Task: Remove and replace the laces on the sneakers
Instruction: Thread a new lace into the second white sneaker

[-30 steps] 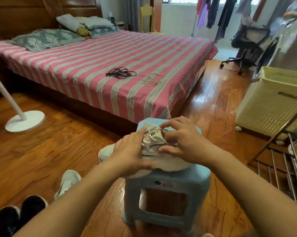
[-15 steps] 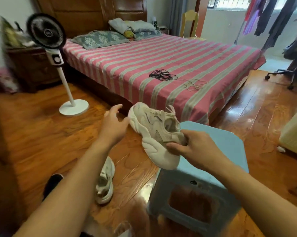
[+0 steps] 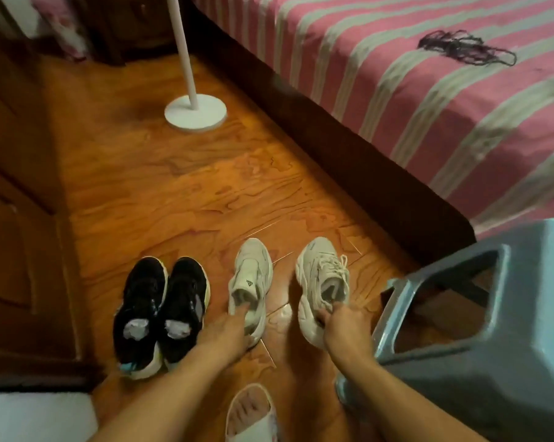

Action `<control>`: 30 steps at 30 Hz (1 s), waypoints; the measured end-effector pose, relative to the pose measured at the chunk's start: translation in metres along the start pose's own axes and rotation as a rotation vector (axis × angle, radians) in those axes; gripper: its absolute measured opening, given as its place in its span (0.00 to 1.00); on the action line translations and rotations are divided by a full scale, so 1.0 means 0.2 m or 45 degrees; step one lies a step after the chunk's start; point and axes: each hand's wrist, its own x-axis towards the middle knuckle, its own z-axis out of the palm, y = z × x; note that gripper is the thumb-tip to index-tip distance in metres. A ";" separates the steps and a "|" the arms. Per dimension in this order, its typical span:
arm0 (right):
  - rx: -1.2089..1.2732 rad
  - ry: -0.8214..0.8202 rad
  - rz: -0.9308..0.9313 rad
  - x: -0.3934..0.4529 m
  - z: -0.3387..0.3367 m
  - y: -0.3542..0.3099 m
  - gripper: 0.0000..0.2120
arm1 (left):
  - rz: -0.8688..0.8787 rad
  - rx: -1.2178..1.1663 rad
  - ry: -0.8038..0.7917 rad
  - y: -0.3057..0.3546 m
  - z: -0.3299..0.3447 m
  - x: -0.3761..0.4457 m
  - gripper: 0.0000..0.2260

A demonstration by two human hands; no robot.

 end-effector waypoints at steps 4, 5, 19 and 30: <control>-0.200 -0.034 -0.008 0.18 0.22 0.01 0.11 | -0.091 -0.045 0.065 -0.07 0.14 0.20 0.14; -0.218 -0.071 -0.001 0.21 0.27 -0.02 0.12 | -0.094 -0.095 0.142 -0.09 0.14 0.22 0.12; 1.023 0.336 0.002 -0.06 -0.81 -0.34 0.22 | 0.569 -0.293 1.066 0.56 -0.82 -0.50 0.18; -0.003 0.066 -0.602 -0.87 -2.29 0.88 0.37 | 1.449 0.473 0.514 1.74 -1.05 -1.19 0.06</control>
